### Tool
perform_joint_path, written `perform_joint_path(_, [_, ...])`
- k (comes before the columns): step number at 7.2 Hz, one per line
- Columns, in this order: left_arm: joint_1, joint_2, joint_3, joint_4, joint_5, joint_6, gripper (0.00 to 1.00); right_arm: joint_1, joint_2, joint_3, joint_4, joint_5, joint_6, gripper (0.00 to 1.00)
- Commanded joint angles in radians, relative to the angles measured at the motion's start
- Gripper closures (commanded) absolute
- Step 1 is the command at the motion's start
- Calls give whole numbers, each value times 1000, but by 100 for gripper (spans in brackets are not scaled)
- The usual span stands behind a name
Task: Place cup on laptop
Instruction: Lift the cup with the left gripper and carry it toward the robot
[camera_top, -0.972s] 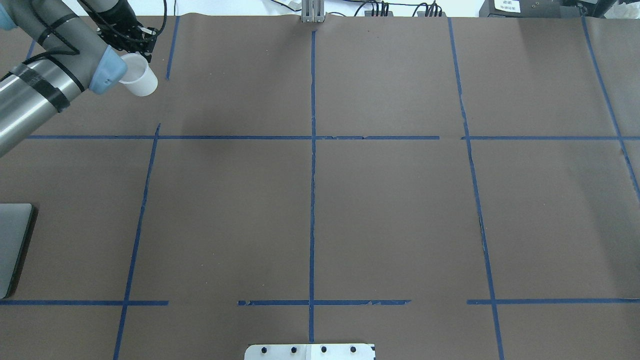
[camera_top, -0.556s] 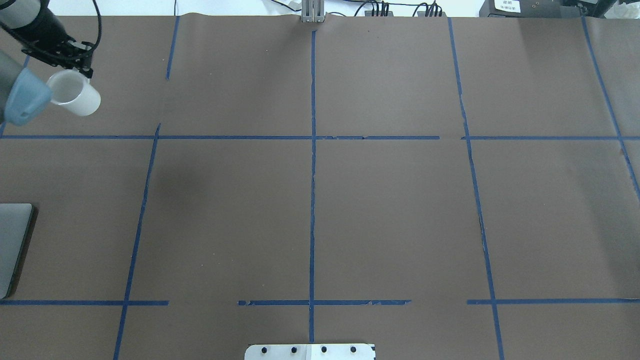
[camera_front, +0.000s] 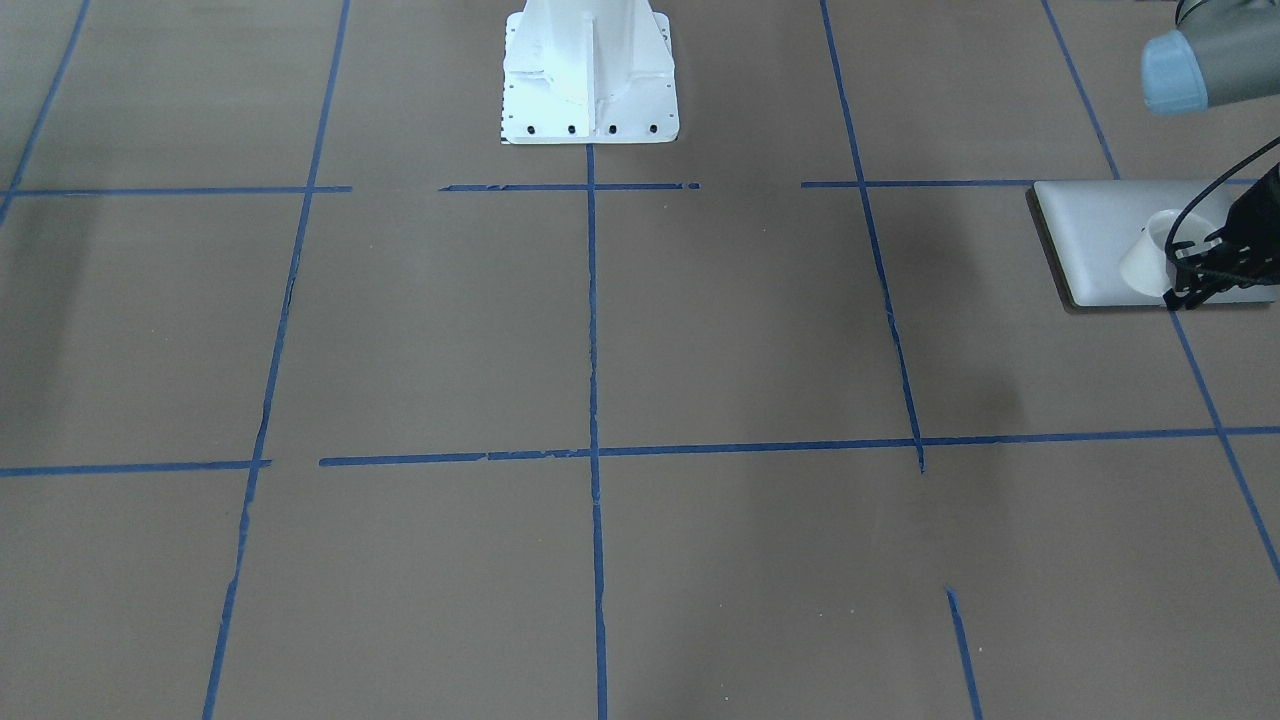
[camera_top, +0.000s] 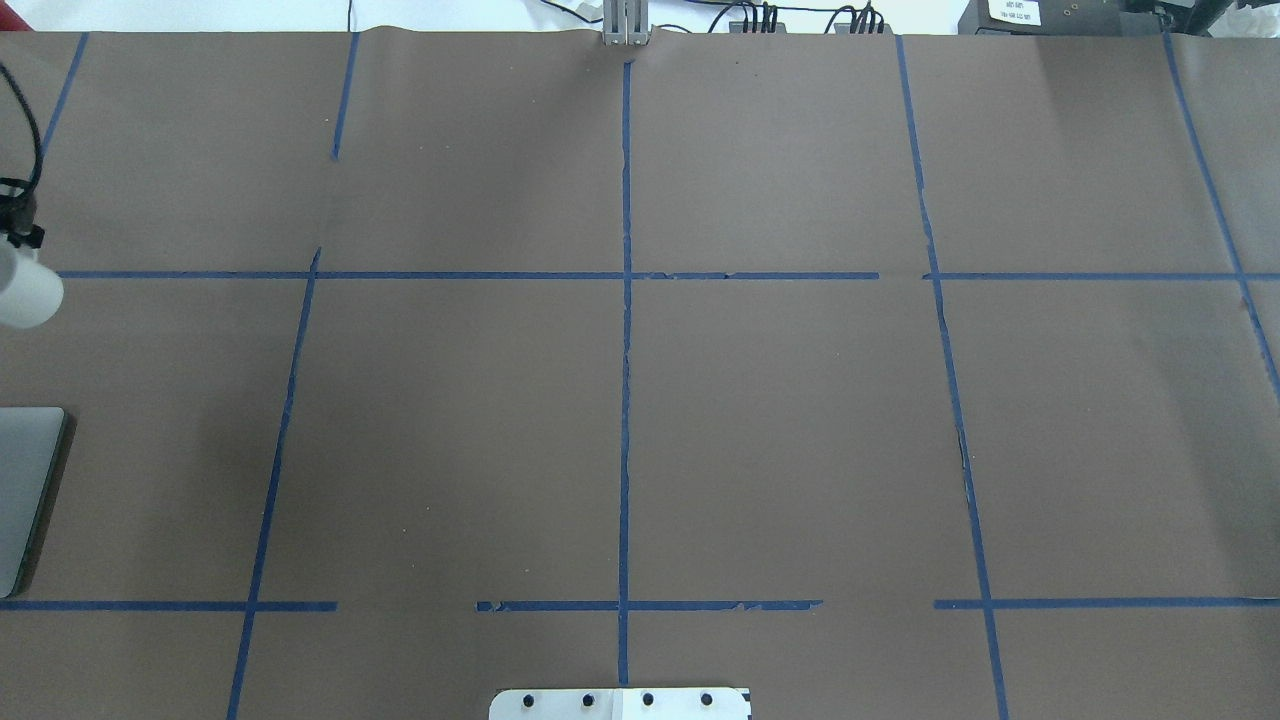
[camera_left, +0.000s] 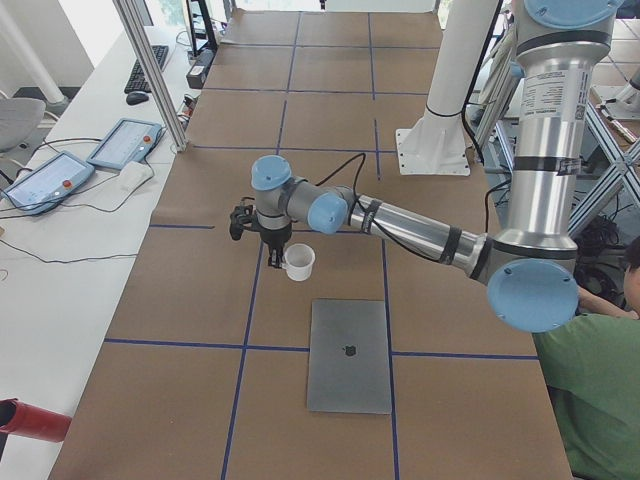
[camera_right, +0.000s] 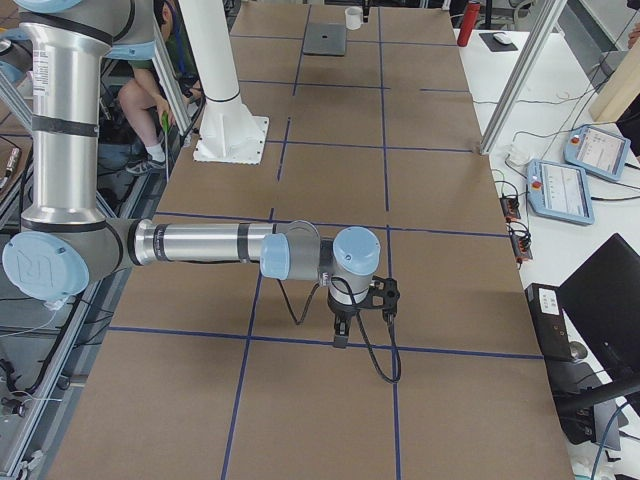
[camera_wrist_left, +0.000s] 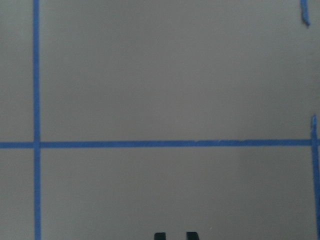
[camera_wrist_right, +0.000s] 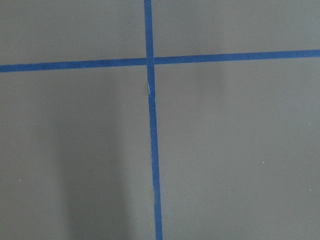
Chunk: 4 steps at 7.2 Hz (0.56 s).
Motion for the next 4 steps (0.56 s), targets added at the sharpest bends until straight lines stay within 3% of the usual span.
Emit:
perform_joint_path(1, [-8, 183, 55, -260, -3, -2, 100, 0, 0, 0, 0, 0, 0, 0])
perform_joint_path(4, [-8, 203, 224, -455, -2, -63, 100, 0, 0, 0, 0, 0, 0, 0])
